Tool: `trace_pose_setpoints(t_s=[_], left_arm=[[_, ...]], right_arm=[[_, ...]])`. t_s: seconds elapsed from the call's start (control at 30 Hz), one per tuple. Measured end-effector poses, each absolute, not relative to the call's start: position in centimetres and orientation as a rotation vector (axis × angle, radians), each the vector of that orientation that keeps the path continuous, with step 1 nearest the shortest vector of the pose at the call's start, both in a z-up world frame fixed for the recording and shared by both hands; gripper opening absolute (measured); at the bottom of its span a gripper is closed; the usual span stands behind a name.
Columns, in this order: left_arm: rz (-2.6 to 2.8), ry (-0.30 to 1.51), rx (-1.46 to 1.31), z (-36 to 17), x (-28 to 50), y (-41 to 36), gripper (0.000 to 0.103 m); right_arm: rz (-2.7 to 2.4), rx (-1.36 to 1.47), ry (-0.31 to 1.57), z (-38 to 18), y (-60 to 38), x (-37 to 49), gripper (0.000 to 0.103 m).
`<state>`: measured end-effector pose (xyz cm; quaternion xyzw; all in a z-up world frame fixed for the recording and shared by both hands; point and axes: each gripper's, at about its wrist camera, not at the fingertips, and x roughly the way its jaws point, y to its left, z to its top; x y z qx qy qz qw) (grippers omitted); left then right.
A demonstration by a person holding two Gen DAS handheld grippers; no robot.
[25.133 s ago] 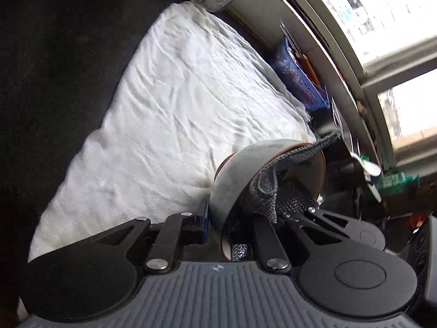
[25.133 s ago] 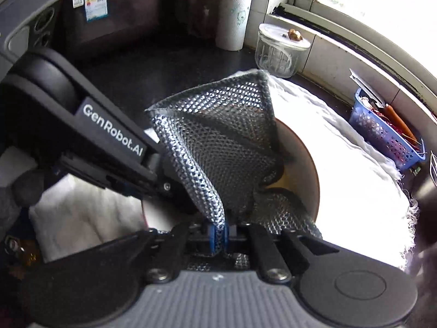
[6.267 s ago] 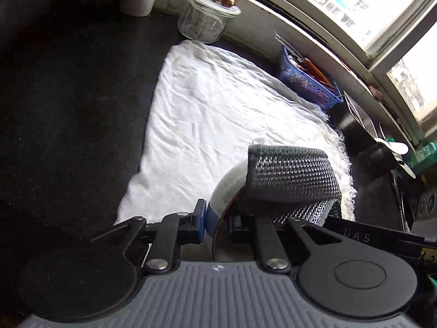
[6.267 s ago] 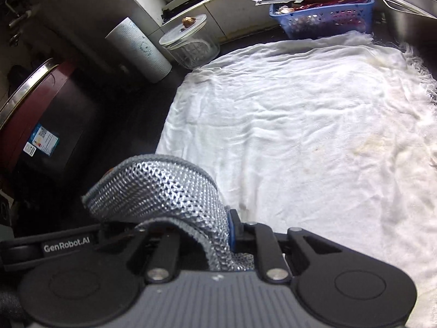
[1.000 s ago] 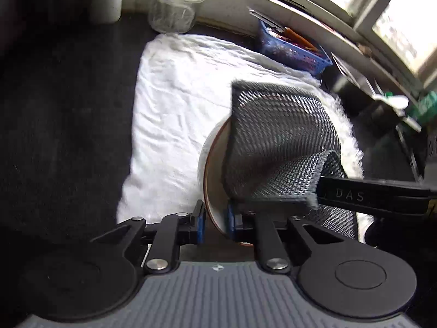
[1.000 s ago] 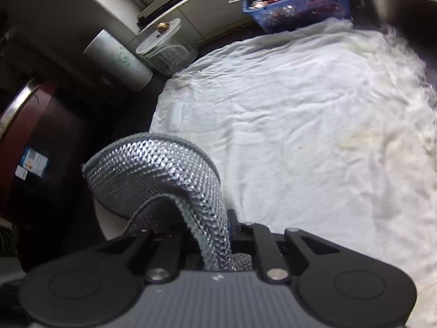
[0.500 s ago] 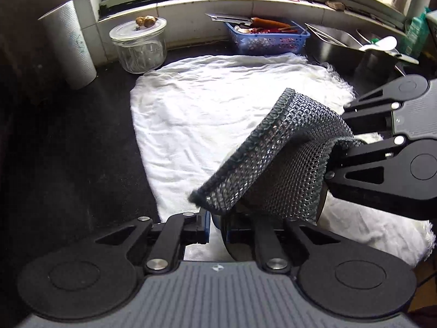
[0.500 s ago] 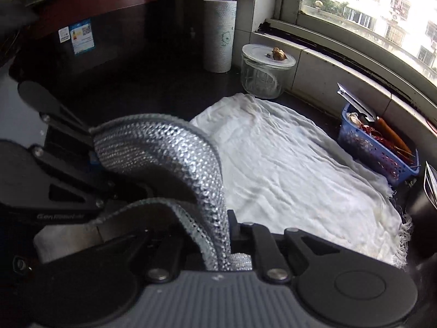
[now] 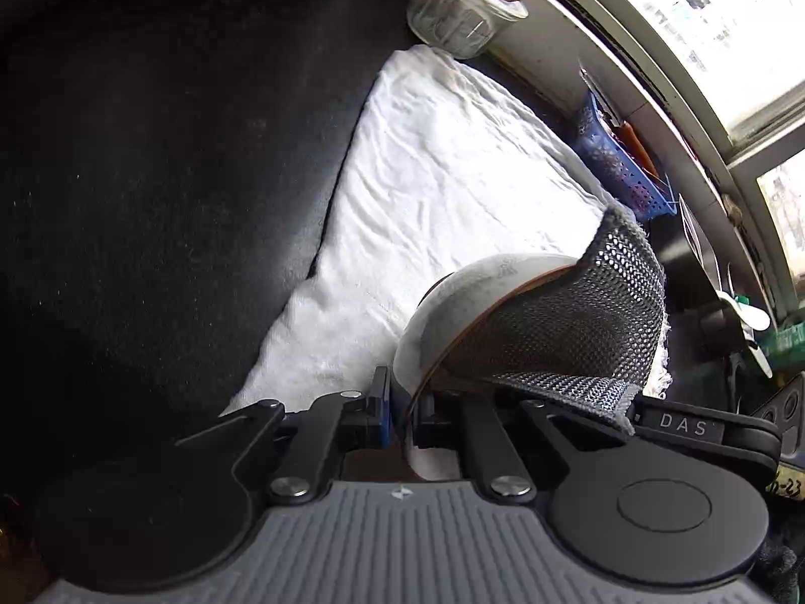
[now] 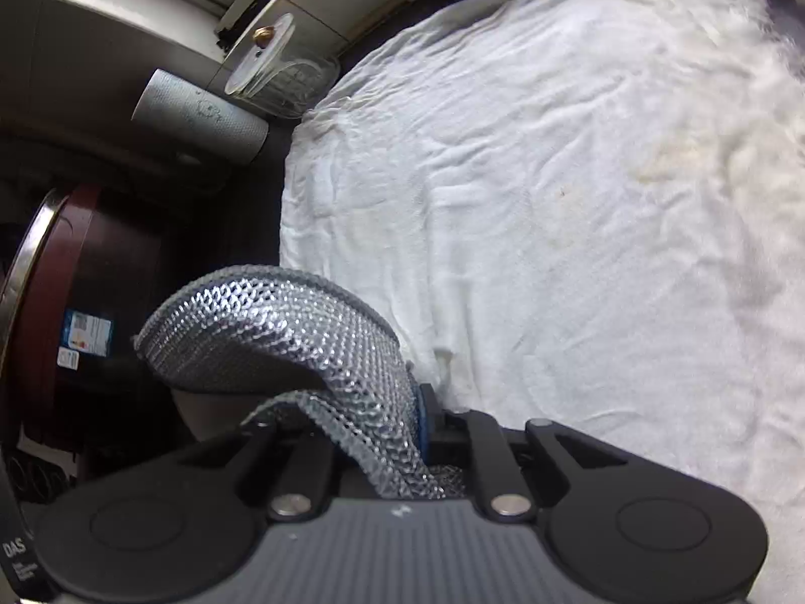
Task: Clean bowl
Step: 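Pull the mesh cloth away from the bowl with the right gripper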
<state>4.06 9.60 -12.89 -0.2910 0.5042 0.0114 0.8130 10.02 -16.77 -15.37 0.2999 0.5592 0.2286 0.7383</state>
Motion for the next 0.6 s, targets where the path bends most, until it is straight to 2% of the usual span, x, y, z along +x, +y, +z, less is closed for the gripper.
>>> trace_pose_setpoints(t_s=[0.3,0.6], left_arm=[[0.027,1.083,-0.634,-12.1,5.3,9.8,0.012],[0.028,1.017,-0.407,-10.0,7.3,8.2,0.013]], right_arm=[[0.570,0.428,1.212,-12.3,-17.4,9.8,0.011],[0.556,0.352,1.159,-9.5,-18.2,9.6,0.011]])
